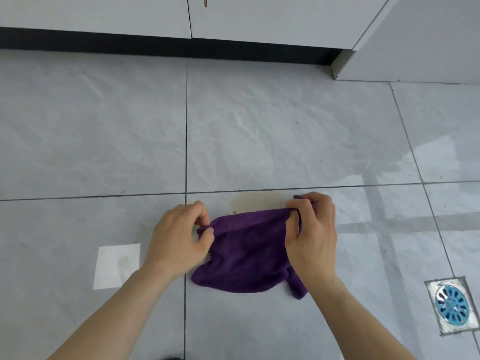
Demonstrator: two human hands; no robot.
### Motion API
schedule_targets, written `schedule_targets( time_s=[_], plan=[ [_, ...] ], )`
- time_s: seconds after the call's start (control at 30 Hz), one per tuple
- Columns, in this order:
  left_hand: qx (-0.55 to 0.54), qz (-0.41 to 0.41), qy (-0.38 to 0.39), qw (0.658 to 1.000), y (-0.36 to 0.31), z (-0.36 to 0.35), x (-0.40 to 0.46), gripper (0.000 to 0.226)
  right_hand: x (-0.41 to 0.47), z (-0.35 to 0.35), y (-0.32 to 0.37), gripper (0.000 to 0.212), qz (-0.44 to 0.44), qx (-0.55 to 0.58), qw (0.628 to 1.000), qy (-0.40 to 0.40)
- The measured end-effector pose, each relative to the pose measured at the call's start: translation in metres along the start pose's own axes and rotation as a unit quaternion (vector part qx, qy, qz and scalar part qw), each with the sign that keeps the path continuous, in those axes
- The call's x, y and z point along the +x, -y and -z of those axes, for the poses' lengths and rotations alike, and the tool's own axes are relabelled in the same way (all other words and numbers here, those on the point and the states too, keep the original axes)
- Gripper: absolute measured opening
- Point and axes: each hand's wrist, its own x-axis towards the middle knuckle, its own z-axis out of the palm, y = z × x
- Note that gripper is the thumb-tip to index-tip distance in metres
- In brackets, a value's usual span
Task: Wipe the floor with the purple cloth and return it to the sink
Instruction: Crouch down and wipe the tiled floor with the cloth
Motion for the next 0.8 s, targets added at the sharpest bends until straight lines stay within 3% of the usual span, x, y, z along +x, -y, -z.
schedule_targets(
  time_s=[0.1, 0.2, 0.3, 0.37, 0.43, 0.57, 0.8],
  plan=[
    [0.047, -0.088, 0.052, 0.994, 0.004, -0.008, 0.0, 0.015, 0.01, -0.007, 0.009, 0.024, -0.026, 0.033, 0.999, -0.029],
    [0.071, -0.137, 0.043, 0.987, 0.013, -0.015, -0.001, 0.016, 0.0, -0.023, 0.015, 0.063, -0.058, -0.021, 0.998, -0.004],
    [0.092, -0.108, -0.055, 0.988, 0.025, -0.011, 0.009, 0.029, -0.025, -0.046, 0.021, 0.098, -0.073, -0.081, 0.989, 0.098],
    [0.142, -0.072, -0.1, 0.982, 0.04, -0.008, 0.022, 0.048, -0.034, -0.061, 0.023, 0.11, -0.083, -0.117, 0.981, 0.134],
    [0.196, -0.031, -0.098, 0.975, 0.055, -0.007, 0.035, 0.061, -0.034, -0.073, 0.027, 0.115, -0.099, -0.144, 0.974, 0.144],
    [0.249, 0.014, -0.075, 0.966, 0.068, -0.018, 0.049, 0.068, -0.028, -0.086, 0.03, 0.112, -0.094, -0.191, 0.967, 0.139],
    [0.265, 0.018, -0.072, 0.961, 0.071, -0.019, 0.052, 0.068, -0.01, -0.094, 0.01, 0.058, 0.0, -0.132, 0.987, 0.094]
  ],
)
